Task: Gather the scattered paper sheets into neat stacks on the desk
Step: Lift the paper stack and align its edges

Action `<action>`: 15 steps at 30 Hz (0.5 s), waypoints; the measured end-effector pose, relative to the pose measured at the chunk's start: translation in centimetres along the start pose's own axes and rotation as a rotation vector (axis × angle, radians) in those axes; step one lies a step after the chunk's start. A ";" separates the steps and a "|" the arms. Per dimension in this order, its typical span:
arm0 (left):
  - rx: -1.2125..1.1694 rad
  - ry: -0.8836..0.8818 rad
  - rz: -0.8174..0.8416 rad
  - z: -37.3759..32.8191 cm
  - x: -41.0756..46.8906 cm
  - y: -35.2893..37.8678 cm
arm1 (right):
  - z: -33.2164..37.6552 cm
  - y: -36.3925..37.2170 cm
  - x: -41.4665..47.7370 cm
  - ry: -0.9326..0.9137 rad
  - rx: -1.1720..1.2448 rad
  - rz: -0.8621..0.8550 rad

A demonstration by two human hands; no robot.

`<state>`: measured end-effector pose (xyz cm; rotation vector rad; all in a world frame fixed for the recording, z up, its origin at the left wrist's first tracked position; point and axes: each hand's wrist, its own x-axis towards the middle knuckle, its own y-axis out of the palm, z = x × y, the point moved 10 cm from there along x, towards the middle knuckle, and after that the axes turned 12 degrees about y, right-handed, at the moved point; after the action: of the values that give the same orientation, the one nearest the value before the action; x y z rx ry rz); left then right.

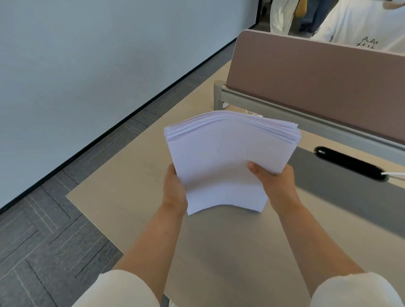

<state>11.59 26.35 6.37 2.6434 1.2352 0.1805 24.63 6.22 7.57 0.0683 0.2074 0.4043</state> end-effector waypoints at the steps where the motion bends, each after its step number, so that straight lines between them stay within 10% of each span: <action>1: 0.000 0.006 0.028 0.0 -0.2 0.5 | -0.2 -0.3 0.0 0.001 0.005 -0.027; 15: 0.079 0.035 0.191 2.0 1.9 0.5 | -2.2 -1.0 0.8 0.072 -0.050 0.116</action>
<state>13.54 27.20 4.61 2.8375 1.0185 0.2133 25.27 5.67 5.22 0.0168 0.2645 0.5282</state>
